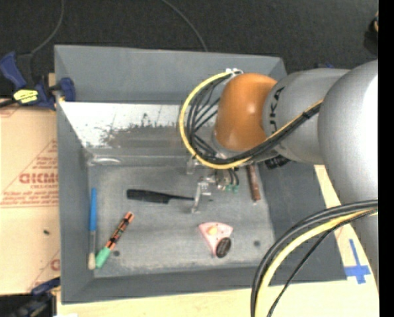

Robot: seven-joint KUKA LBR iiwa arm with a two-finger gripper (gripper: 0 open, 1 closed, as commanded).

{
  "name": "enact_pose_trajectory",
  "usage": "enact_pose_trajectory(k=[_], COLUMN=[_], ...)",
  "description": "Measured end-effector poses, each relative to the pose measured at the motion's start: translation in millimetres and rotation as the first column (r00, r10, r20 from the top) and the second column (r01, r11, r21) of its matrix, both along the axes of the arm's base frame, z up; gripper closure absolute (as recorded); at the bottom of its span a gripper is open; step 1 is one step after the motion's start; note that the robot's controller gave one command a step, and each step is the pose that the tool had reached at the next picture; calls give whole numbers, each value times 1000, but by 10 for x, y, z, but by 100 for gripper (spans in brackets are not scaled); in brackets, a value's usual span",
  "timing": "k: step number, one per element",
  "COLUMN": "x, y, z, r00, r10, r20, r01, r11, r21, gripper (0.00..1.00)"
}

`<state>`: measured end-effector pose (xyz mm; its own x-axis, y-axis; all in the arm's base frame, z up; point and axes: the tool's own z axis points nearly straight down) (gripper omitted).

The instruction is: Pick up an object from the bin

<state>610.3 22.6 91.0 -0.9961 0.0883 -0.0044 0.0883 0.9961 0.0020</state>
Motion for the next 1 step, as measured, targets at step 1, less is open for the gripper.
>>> enact_pose_trajectory(k=[1], x=[-72], y=[276], z=[684], r00=[997], r10=[74], r20=[3], r01=[-74], r11=[997], r21=[-3], gripper=[0])
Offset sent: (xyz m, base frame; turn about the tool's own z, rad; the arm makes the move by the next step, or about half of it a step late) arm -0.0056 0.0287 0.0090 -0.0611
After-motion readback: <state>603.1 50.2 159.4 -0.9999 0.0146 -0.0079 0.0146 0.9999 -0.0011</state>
